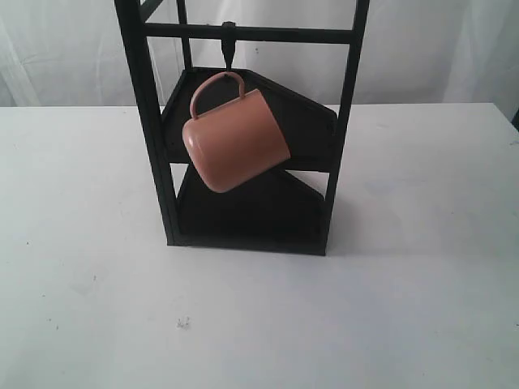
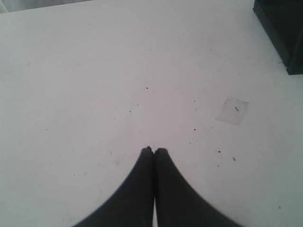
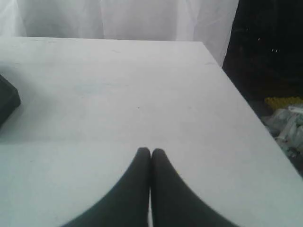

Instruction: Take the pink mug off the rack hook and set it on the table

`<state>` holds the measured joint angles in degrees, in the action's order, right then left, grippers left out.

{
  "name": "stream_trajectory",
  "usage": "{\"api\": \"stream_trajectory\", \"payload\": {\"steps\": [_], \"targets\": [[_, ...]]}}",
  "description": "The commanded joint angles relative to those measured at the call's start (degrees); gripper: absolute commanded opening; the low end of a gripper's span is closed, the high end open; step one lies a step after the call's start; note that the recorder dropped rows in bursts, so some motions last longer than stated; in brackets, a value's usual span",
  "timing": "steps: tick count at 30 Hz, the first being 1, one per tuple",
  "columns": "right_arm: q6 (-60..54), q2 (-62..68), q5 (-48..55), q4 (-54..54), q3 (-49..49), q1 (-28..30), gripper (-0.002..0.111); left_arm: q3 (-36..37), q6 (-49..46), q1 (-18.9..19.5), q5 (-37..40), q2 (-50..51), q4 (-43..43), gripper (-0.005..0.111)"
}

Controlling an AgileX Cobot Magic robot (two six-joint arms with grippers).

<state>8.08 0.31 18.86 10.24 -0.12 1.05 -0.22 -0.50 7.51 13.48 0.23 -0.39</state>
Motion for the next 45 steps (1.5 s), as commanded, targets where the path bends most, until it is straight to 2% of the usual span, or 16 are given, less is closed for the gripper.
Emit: {"api": "stream_trajectory", "payload": {"steps": [1,7,18,22,27,31,33,36,39,42,45], "targets": [[-5.4,-0.3,-6.7,1.7,0.1,0.1,0.000,0.2,0.5,-0.3,-0.1,-0.2,0.1,0.000],[-5.3,-0.3,-12.0,1.7,0.1,0.1,0.000,0.2,0.5,-0.3,-0.1,-0.2,0.1,0.000],[-4.8,-0.3,-14.0,-0.3,0.1,0.1,0.000,0.2,0.5,-0.3,-0.1,-0.2,0.1,0.000],[-2.7,-0.3,-23.1,-1.0,0.1,0.1,0.000,0.2,0.5,-0.3,-0.1,-0.2,0.1,0.000],[15.7,-0.3,-34.1,-1.6,0.1,0.1,0.000,0.2,0.5,-0.3,-0.1,-0.2,0.1,0.000],[17.6,-0.3,-54.7,-1.8,0.1,0.1,0.000,0.2,0.5,-0.3,-0.1,-0.2,0.1,0.000],[17.4,-0.3,-59.2,-2.7,0.1,0.1,0.000,0.2,0.5,-0.3,-0.1,-0.2,0.1,0.000],[11.8,-0.3,-54.1,-2.7,-2.1,0.1,0.000,0.2,0.5,-0.3,-0.1,-0.2,0.1,0.000],[9.4,-0.3,-37.6,-2.8,-5.6,0.1,0.000,0.2,0.5,-0.3,-0.1,-0.2,0.1,0.000],[13.3,-0.3,-23.2,-4.5,-8.4,0.1,0.000,0.2,0.5,-0.3,-0.1,-0.2,0.1,0.000],[13.9,3.8,-20.7,-4.6,-8.7,0.1,0.000,0.2,0.5,-0.3,-0.1,-0.2,0.1,0.000]]}}
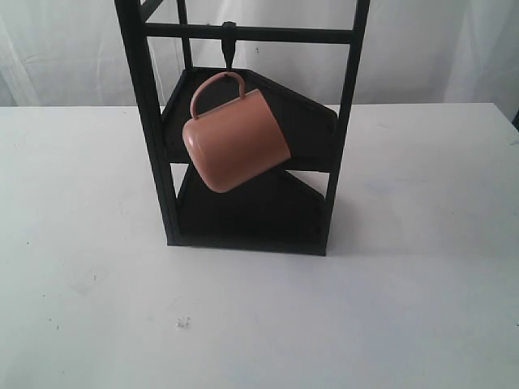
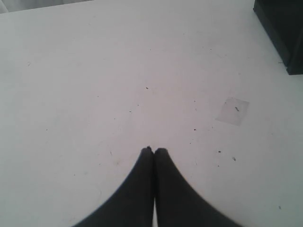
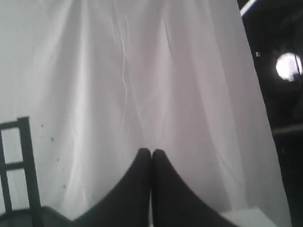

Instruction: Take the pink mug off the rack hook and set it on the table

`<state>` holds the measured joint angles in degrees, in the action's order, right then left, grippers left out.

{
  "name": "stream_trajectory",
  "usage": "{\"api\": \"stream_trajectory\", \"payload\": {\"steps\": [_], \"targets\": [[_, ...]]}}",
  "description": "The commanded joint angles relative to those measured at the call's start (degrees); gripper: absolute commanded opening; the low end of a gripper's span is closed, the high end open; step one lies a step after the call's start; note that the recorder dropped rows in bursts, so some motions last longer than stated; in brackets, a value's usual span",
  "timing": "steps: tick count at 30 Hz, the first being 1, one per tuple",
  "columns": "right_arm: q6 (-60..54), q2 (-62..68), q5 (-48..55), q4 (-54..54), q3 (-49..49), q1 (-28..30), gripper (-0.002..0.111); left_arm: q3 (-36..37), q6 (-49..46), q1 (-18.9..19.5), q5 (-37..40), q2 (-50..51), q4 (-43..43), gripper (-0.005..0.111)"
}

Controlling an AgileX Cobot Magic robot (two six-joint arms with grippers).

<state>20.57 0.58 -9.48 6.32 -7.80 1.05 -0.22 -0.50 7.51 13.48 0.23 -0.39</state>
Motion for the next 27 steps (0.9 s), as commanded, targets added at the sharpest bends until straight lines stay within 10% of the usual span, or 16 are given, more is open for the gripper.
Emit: {"api": "stream_trajectory", "payload": {"steps": [1,15,27], "targets": [[2.6,5.8,8.1,-0.7,-1.1,0.1,0.000,0.2,0.5,-0.3,-0.1,-0.2,0.1,0.000],[3.0,41.1,21.5,-1.9,-10.0,-8.7,0.000,0.2,0.5,-0.3,-0.1,-0.2,0.1,0.000],[-43.9,55.0,60.1,-36.4,-28.1,-17.1,0.000,0.2,0.5,-0.3,-0.1,-0.2,0.1,0.000]]}}
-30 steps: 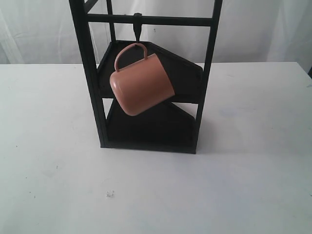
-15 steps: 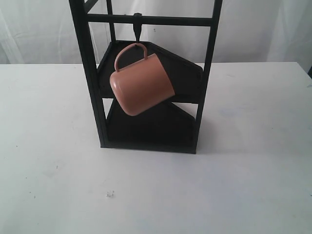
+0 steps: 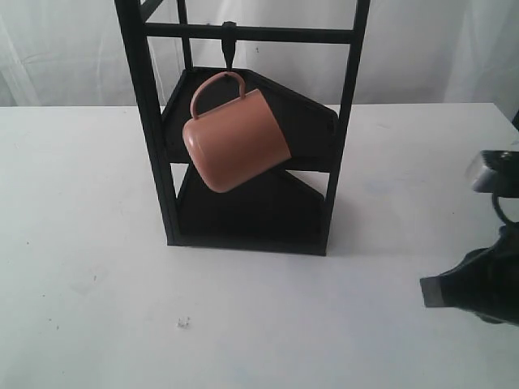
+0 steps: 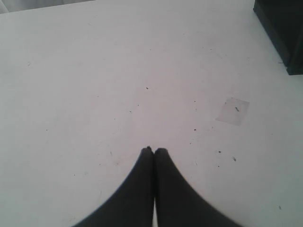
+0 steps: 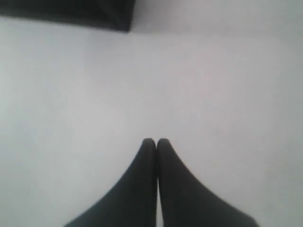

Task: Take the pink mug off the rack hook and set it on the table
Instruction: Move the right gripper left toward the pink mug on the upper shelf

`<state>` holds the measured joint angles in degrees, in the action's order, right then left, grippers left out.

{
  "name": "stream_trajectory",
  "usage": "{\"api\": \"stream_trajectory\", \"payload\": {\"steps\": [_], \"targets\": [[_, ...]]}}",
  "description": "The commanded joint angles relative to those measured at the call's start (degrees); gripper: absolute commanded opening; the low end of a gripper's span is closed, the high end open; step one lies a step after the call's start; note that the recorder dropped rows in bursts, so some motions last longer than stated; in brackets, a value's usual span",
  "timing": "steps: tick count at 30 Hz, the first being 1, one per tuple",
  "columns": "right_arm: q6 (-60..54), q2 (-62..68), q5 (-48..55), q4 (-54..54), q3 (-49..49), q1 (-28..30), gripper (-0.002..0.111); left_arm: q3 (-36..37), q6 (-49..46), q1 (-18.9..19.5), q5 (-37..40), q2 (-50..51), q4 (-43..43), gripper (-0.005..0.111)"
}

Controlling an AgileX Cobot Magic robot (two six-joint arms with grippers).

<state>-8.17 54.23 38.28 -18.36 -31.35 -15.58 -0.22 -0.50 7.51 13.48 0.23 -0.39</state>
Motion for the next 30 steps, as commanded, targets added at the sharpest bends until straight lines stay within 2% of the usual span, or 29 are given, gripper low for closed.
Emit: {"api": "stream_trajectory", "payload": {"steps": [1,5,15,19,24,26,30], "targets": [[-18.6,1.5,15.1,-15.1,-5.5,-0.4,0.000,0.2,0.5,-0.3,-0.1,-0.2,0.1,0.000],[-32.0,1.5,18.8,-28.2,-7.7,-0.4,0.000,0.2,0.5,-0.3,-0.1,-0.2,0.1,0.000],[-71.0,4.0,13.5,-55.5,-10.0,-0.4,0.000,0.2,0.5,-0.3,-0.1,-0.2,0.1,0.000],[-82.3,5.9,14.1,-57.3,-10.0,-0.4,0.000,0.2,0.5,-0.3,-0.1,-0.2,0.1,0.000],[-93.6,6.9,8.8,-62.2,-10.0,-0.4,0.001,0.2,0.5,-0.3,-0.1,-0.2,0.1,0.000],[-99.2,8.0,8.2,-66.9,-10.0,-0.4,0.007,0.2,0.5,-0.3,-0.1,-0.2,0.1,0.000],[-108.2,12.1,9.1,-72.9,-10.0,-0.4,0.027,0.2,0.5,-0.3,-0.1,-0.2,0.1,0.000]]}}
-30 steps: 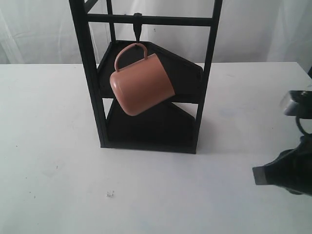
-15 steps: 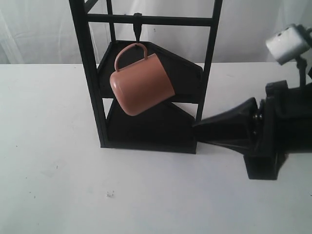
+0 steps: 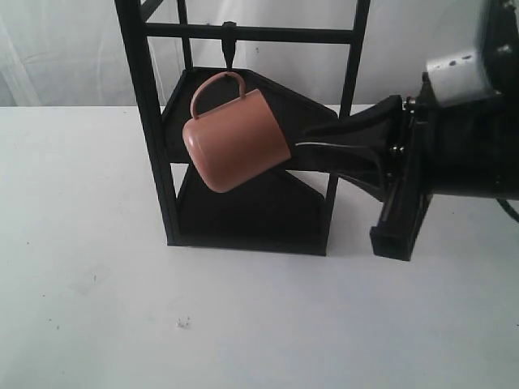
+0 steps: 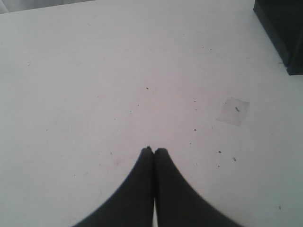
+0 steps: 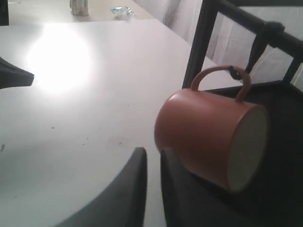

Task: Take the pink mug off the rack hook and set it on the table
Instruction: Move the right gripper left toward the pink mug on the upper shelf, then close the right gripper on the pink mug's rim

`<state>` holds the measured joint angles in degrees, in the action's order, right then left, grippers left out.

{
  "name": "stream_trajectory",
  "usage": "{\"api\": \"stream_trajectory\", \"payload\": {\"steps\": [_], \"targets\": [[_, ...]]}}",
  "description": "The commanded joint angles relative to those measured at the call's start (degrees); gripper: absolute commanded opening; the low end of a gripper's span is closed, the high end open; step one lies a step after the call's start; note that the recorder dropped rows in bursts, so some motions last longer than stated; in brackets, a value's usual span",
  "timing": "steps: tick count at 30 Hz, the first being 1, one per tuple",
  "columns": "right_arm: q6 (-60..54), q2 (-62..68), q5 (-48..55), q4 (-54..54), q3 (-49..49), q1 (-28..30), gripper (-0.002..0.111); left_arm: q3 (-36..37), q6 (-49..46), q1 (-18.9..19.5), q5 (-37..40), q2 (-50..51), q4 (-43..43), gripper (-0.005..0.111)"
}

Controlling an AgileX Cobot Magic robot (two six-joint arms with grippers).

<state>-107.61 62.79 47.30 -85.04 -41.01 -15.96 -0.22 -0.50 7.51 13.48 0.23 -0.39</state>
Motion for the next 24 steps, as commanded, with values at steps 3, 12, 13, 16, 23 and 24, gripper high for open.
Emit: {"api": "stream_trajectory", "payload": {"steps": [3,12,13,16,23,24], "targets": [[-12.4,7.4,1.7,-10.9,-0.3,0.0,0.041,0.2,0.5,-0.3,-0.1,-0.2,0.1,0.000],[-14.9,13.5,1.2,-14.9,-1.2,0.0,0.056,0.2,0.5,-0.3,-0.1,-0.2,0.1,0.000],[-14.9,13.6,0.5,-14.9,-1.2,0.0,0.056,0.2,0.5,-0.3,-0.1,-0.2,0.1,0.000],[-14.9,14.5,0.2,-14.9,-1.2,0.0,0.056,0.2,0.5,-0.3,-0.1,-0.2,0.1,0.000],[-14.9,17.7,3.7,-14.9,-1.2,0.0,0.056,0.2,0.5,-0.3,-0.1,-0.2,0.1,0.000],[-14.9,18.0,5.2,-14.9,-1.2,0.0,0.056,0.2,0.5,-0.3,-0.1,-0.2,0.1,0.000]]}}
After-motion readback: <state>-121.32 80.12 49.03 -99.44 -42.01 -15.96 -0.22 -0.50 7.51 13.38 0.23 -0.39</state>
